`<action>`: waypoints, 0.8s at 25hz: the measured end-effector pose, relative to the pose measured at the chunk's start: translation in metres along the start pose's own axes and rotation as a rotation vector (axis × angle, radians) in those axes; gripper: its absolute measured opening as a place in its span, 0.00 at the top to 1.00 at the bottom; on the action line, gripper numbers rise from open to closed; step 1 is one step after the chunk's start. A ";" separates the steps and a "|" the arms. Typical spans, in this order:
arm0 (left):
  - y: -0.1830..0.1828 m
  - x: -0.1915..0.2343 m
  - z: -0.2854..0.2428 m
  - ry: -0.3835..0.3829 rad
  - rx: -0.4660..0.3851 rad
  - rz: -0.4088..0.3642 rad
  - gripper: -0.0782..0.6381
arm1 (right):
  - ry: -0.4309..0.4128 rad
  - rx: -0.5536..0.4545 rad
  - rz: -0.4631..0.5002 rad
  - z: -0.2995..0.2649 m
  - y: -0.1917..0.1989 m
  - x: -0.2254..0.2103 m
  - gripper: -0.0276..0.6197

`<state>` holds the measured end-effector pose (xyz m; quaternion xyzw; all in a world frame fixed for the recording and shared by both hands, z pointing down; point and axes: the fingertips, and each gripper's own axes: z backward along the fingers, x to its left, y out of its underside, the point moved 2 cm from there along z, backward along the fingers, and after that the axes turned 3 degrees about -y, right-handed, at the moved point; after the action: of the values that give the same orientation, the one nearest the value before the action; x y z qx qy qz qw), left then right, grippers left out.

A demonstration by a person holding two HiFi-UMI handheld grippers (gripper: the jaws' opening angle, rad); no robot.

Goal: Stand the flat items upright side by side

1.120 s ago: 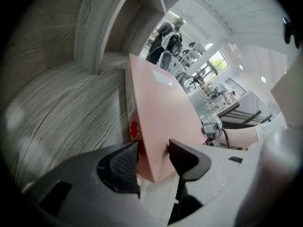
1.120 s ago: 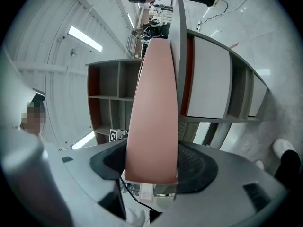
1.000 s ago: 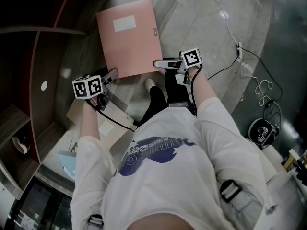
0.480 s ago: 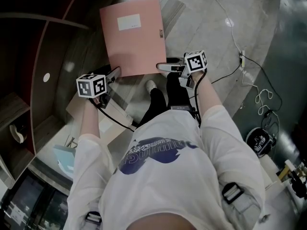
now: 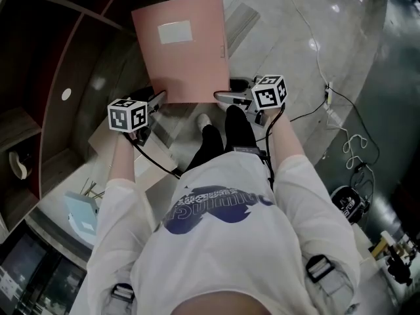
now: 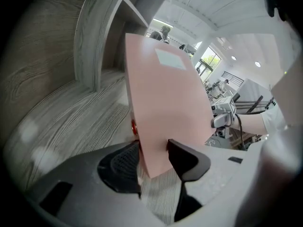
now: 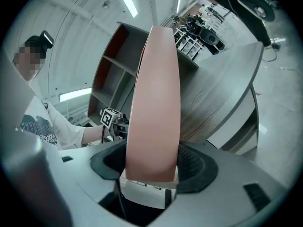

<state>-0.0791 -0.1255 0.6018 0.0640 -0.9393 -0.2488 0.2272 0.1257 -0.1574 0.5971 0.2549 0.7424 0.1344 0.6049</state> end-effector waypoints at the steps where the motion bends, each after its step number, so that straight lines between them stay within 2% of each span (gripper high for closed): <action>1: 0.001 0.000 0.002 -0.002 -0.004 -0.004 0.61 | 0.012 0.012 0.024 0.000 0.000 0.003 0.50; 12: 0.008 0.010 0.019 -0.091 -0.051 -0.057 0.61 | 0.152 0.124 0.284 -0.019 -0.001 0.026 0.50; 20: 0.010 0.014 0.025 -0.170 -0.082 -0.063 0.61 | 0.221 0.179 0.408 -0.026 -0.002 0.031 0.51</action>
<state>-0.1027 -0.1095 0.5927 0.0629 -0.9418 -0.2984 0.1413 0.0960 -0.1393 0.5770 0.4357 0.7461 0.2145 0.4554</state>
